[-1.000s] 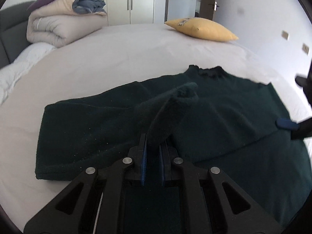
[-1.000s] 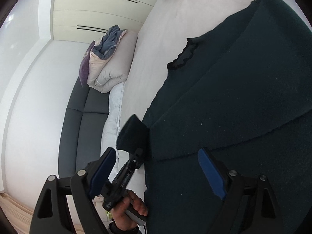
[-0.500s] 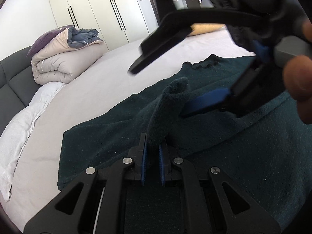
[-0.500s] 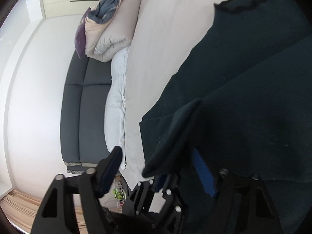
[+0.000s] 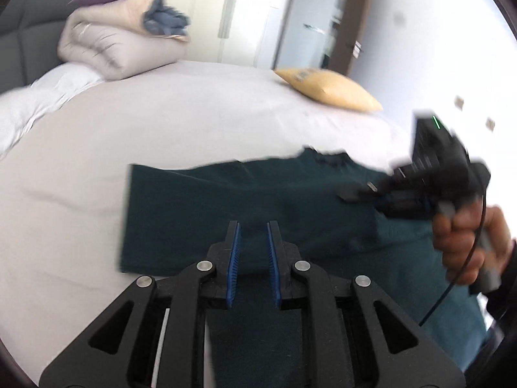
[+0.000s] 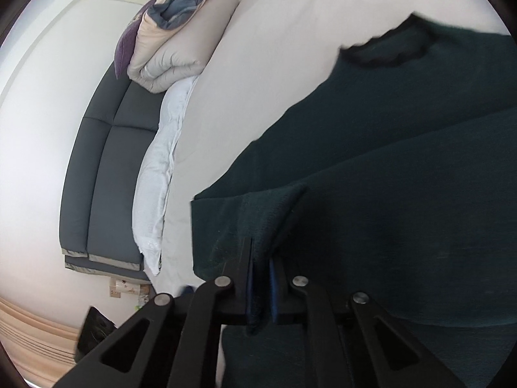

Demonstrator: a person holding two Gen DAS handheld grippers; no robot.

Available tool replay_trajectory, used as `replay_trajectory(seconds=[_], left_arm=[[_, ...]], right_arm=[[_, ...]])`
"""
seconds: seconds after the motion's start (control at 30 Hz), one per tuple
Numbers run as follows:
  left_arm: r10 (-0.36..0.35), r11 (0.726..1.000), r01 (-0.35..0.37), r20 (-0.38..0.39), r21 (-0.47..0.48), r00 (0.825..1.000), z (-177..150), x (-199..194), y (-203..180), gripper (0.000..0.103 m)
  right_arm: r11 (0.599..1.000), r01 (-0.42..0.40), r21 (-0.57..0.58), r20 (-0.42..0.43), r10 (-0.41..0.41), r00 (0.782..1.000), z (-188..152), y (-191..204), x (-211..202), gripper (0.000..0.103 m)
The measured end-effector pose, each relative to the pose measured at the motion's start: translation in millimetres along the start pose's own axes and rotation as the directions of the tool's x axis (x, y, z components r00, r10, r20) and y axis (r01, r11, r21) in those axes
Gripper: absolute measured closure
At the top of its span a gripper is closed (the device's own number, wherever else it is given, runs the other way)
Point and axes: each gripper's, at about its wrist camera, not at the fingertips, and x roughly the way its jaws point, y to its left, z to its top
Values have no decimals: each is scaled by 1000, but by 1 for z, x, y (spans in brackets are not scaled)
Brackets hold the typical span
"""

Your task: Fold small clothes

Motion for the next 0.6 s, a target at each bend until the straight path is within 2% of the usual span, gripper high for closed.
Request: replay_trajectory(seconds=[0.07, 0.2, 0.33, 0.6], left_arm=[[7, 996, -7, -1, -91, 1000, 12, -1, 26, 87], [3, 986, -1, 9, -169, 1000, 25, -4, 57, 88], [-21, 982, 17, -19, -188, 1000, 35, 0, 71, 87], [-72, 975, 58, -61, -216, 996, 51, 24, 70, 88]], right_arm=[[1000, 2, 18, 18, -2, 1000, 0, -12, -13, 94], [999, 34, -19, 38, -34, 999, -2, -14, -30, 94], [998, 62, -18, 75, -60, 995, 7, -20, -47, 94], [988, 151, 38, 140, -155, 978, 20, -64, -104, 94]])
